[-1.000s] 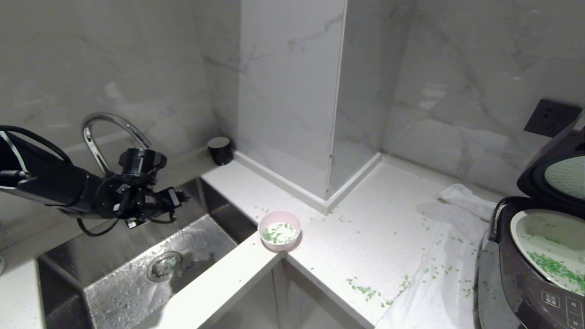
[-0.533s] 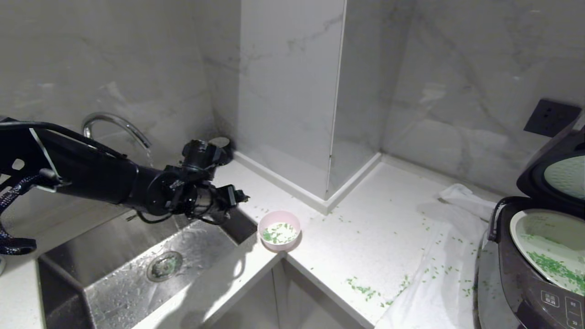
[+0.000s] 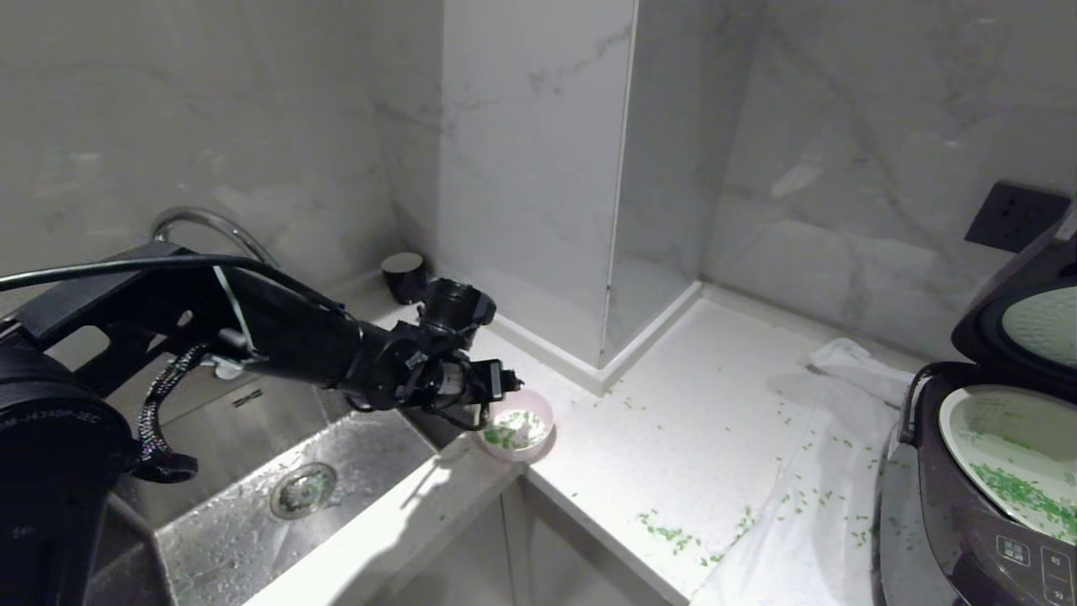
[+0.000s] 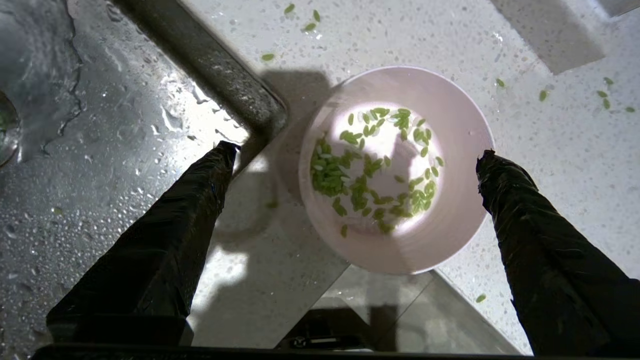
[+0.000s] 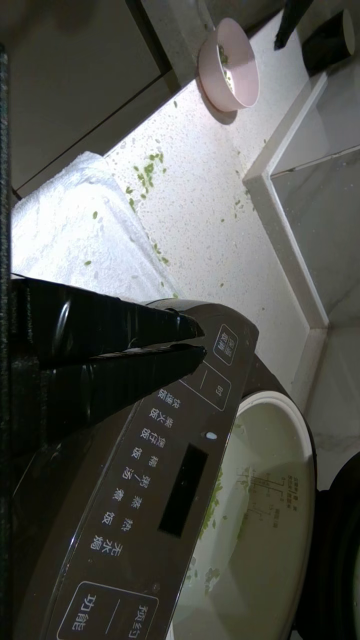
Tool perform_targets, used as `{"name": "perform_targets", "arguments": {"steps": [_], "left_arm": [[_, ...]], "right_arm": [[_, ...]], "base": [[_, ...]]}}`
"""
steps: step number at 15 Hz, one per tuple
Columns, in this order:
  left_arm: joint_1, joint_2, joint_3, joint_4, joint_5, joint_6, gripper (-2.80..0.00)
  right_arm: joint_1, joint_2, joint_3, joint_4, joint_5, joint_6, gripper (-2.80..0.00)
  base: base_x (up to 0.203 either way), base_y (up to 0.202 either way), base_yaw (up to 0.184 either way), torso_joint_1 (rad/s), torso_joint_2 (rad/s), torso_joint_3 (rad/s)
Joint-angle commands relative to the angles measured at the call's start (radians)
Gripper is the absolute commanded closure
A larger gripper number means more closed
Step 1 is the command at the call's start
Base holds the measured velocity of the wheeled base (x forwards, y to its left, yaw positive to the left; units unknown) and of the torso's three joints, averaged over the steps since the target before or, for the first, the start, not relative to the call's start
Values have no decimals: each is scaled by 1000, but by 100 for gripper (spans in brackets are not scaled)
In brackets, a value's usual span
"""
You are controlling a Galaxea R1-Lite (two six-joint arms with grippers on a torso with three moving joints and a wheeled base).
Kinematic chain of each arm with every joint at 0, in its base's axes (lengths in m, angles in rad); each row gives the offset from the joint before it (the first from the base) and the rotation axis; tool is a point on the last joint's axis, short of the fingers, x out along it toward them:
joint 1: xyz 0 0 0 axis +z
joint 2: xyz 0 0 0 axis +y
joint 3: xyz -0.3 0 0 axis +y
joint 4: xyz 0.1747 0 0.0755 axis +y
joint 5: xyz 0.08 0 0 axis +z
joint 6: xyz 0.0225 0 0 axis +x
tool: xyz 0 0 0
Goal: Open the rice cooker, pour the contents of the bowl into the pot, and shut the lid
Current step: Pick up the bowl on the table
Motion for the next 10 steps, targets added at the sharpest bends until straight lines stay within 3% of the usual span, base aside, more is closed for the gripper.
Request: {"name": "perform_targets", "arguments": {"steps": [1,10], "left_arm": [[-17,72,-27,-1,2,1,-280],[-27,136,-20,-1,2,-3,-280]], "right_arm": [[0,0,0,0,1,-1,0],[0,0,0,0,0,0,0]], "base": [[0,0,0,0,0,0],[0,0,0,0,0,0]]}}
